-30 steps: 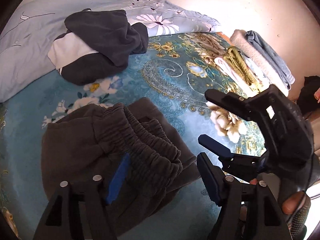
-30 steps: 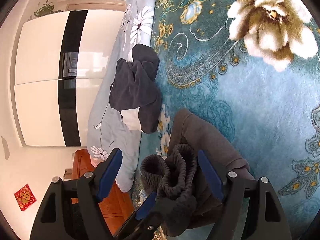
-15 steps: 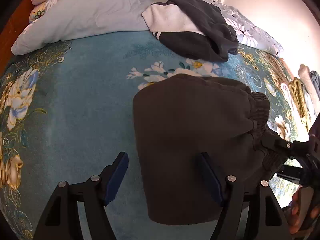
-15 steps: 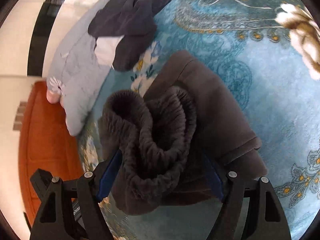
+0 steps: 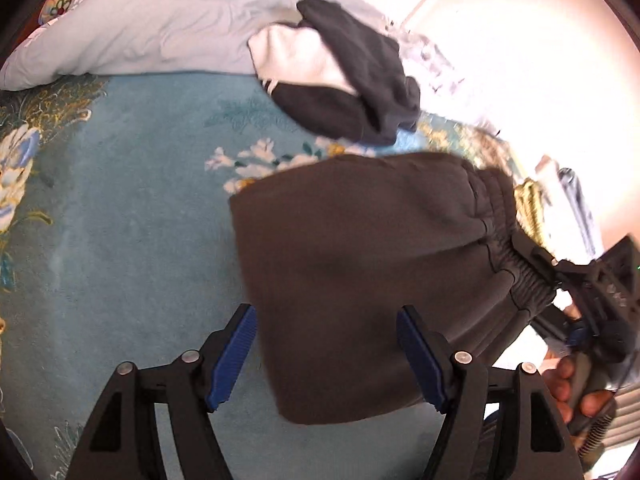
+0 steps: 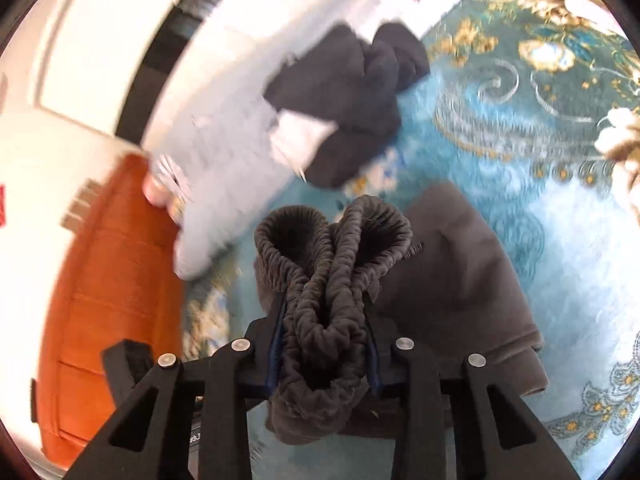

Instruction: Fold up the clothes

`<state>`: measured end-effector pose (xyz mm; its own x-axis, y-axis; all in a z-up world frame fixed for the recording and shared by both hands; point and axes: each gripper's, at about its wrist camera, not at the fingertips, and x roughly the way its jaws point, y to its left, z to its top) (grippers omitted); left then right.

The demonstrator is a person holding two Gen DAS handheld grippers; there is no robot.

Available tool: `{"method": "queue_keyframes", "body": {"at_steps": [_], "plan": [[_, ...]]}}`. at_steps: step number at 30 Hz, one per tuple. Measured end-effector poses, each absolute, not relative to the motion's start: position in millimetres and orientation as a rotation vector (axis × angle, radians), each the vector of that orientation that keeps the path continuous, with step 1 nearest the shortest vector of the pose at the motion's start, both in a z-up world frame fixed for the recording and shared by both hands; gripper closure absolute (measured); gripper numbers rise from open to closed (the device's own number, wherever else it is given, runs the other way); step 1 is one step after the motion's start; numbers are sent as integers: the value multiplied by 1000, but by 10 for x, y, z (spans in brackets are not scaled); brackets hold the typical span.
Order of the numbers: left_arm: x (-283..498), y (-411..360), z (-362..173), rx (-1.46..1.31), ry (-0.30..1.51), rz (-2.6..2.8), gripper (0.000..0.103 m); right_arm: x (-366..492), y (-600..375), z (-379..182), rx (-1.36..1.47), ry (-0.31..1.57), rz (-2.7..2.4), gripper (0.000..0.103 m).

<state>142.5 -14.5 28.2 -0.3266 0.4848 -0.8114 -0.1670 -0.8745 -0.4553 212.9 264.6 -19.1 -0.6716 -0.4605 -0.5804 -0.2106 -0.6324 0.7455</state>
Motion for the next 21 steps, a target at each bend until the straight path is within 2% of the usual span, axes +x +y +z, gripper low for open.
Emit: {"method": "queue_keyframes", "body": {"at_steps": [3, 6, 9, 12, 15, 21], "plan": [[1392, -97, 263, -1529, -373, 2239, 27, 2287, 2921, -275, 1200, -1446, -2507, 69], [1340, 31, 42, -1634, -312, 2206, 27, 2257, 3044, -594, 1417, -1610, -2421, 69], [1348, 89, -163, -1690, -320, 2170, 24, 2174, 2971, -708, 1601, -1537, -2436, 69], [1359, 71, -267, -1709, -347, 2147, 14, 2140, 2900, -674, 1681, -1420, -2515, 68], [1367, 17, -250, -1683, -436, 2122, 17, 2118, 2905, -701, 1733, -1385, -2535, 68], [1302, -119, -178, -1576, -530, 2127, 15, 2065, 2851, -604, 1614, -1311, -2618, 67]]}}
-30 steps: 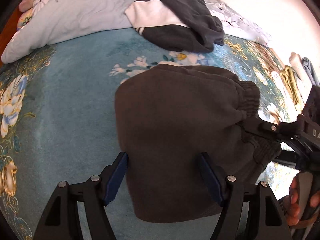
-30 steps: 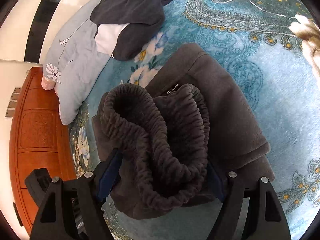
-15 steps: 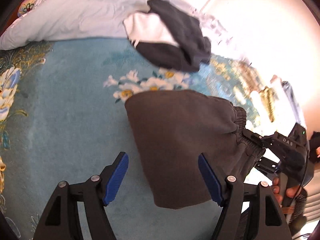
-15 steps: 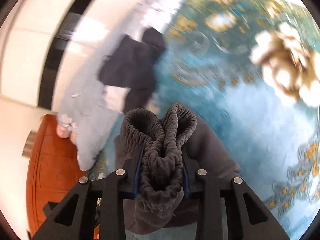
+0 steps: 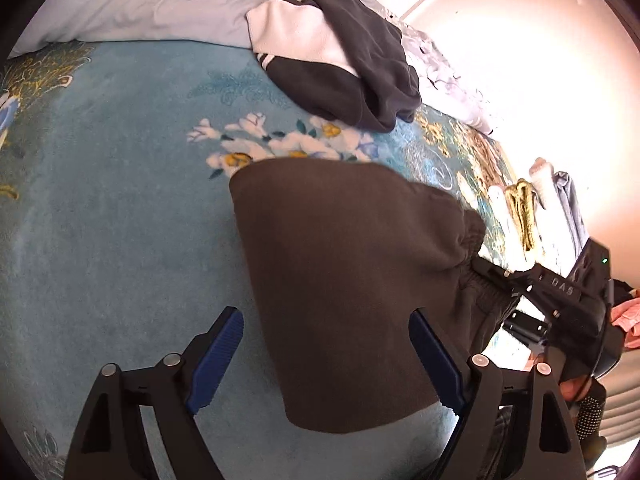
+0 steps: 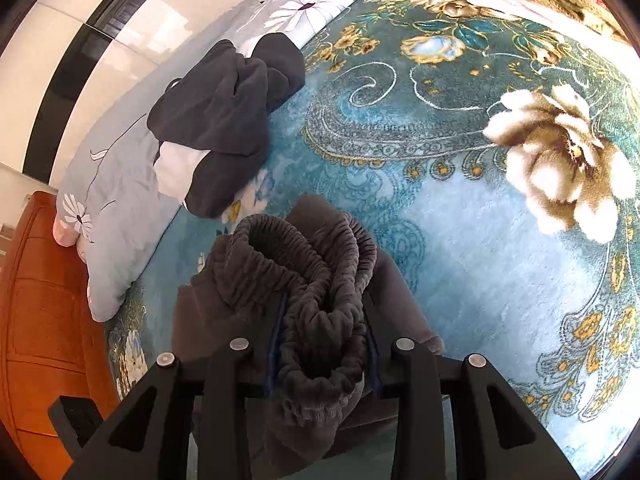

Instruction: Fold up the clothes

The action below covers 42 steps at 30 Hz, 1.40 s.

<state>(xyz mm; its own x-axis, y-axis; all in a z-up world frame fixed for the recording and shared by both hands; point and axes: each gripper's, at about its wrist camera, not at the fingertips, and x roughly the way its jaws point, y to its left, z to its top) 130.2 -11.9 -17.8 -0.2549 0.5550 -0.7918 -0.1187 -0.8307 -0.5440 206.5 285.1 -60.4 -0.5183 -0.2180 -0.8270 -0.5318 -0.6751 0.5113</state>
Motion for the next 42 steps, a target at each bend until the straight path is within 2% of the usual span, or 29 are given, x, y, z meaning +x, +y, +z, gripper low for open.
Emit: {"method": "queue_keyframes", "body": {"at_steps": [1, 2, 3, 5, 8, 13, 19, 27, 30, 31, 33, 34, 36, 42], "plan": [[1276, -153, -223, -1589, -564, 2119, 15, 2054, 2860, -636, -1434, 1161, 2281, 63], [1250, -182, -284, -1608, -603, 2102, 15, 2050, 2884, -665, -1444, 1152, 2241, 52], [1217, -207, -362, -1631, -648, 2078, 15, 2047, 2908, -694, -1452, 1144, 2204, 36], [1149, -221, -464, -1646, -727, 2025, 15, 2051, 2952, -765, -1466, 1167, 2158, 18], [1055, -211, -600, -1654, -821, 1951, 15, 2049, 3015, -897, -1497, 1227, 2108, 11], [967, -96, -704, -1667, -845, 1896, 15, 2001, 3071, -1142, -1518, 1407, 2044, 7], [955, -77, -770, -1667, -874, 1870, 15, 1994, 3028, -1055, -1471, 1473, 2115, 6], [992, -110, -804, -1695, -896, 1866, 16, 1880, 2839, -1084, -1550, 1357, 2133, 5], [1008, -110, -748, -1686, -874, 1878, 25, 1870, 2796, -1054, -1559, 1321, 2133, 6], [1014, -103, -729, -1684, -862, 1884, 30, 1873, 2776, -1027, -1563, 1298, 2142, 9], [1028, -94, -685, -1668, -833, 1896, 39, 1872, 2723, -967, -1566, 1255, 2161, 21], [1033, -93, -660, -1655, -820, 1900, 44, 1873, 2693, -937, -1566, 1244, 2171, 24], [1042, -128, -597, -1632, -807, 1898, 48, 1881, 2645, -879, -1566, 1236, 2192, 35], [1021, -572, -289, -1542, -757, 1949, 50, 1943, 2375, -628, -1563, 1182, 2303, 40]]}}
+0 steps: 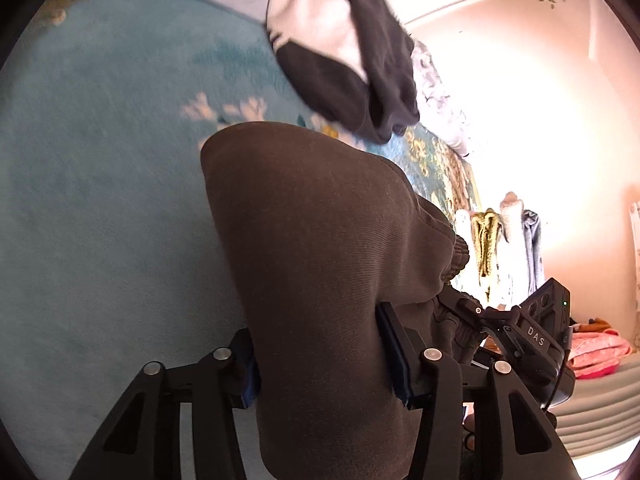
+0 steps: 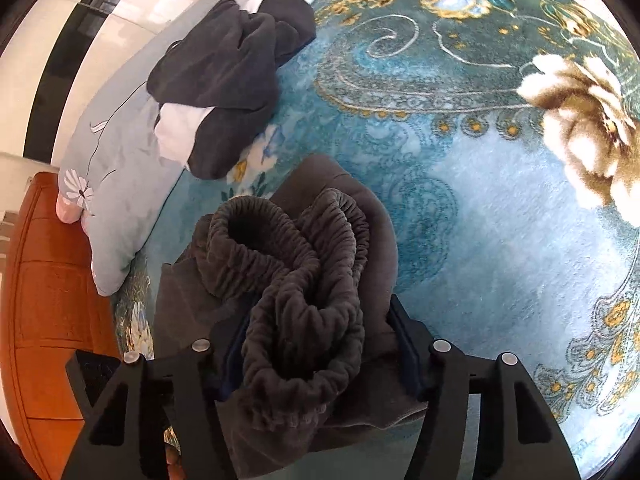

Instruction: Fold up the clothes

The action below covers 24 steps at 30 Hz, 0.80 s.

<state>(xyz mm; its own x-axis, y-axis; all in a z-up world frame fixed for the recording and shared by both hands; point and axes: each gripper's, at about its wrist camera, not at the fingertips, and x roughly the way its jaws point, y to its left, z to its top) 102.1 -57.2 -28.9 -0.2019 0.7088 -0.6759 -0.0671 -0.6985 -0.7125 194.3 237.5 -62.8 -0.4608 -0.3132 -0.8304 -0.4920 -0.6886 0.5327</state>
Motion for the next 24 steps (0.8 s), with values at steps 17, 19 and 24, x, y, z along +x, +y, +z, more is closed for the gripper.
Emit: {"method": "queue_keyframes", "body": {"at_steps": [17, 19, 24], "plan": [[689, -3276, -165, -1584, -685, 2288, 50, 640, -175, -917, -1980, 1326, 2472, 40], [624, -3413, -329, -1629, -736, 2285, 50, 579, -330, -964, -2014, 1311, 2452, 40], [543, -3363, -476, -1668, -751, 2276, 46, 629, -481, -1013, -2089, 1201, 2471, 38]]}}
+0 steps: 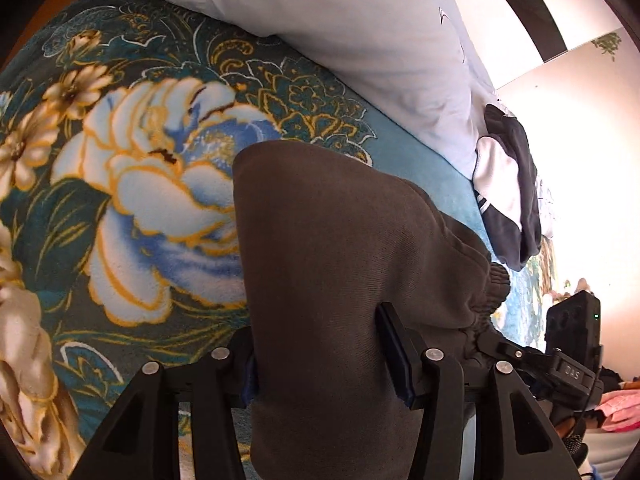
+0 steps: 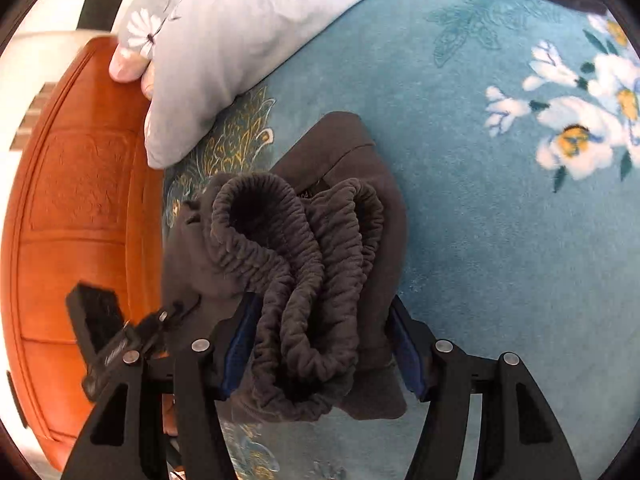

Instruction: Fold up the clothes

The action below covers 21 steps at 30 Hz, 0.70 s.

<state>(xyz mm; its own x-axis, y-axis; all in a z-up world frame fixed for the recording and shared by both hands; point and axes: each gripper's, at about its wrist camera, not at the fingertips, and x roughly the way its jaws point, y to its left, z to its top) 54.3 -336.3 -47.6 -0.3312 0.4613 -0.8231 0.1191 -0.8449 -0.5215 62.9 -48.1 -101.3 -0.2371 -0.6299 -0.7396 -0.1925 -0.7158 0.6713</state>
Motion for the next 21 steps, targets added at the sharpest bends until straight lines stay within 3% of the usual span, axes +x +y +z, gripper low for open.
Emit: {"method": "queue_keyframes", "body": {"at_steps": [9, 14, 18, 21], "plan": [[1019, -3318, 144, -1491, -553, 2579, 45, 801, -445, -476, 1591, -561, -2282, 37], [1146, -2938, 219, -1397, -291, 2655, 44, 925, -948, -129, 1396, -336, -2240, 37], [1114, -2851, -48, -1471, -286, 2585, 45, 950, -1062, -252, 1412, -319, -2185, 37], [1091, -2793, -227, -1516, -227, 2602, 45, 857, -975, -459, 1478, -421, -2174, 37]]}}
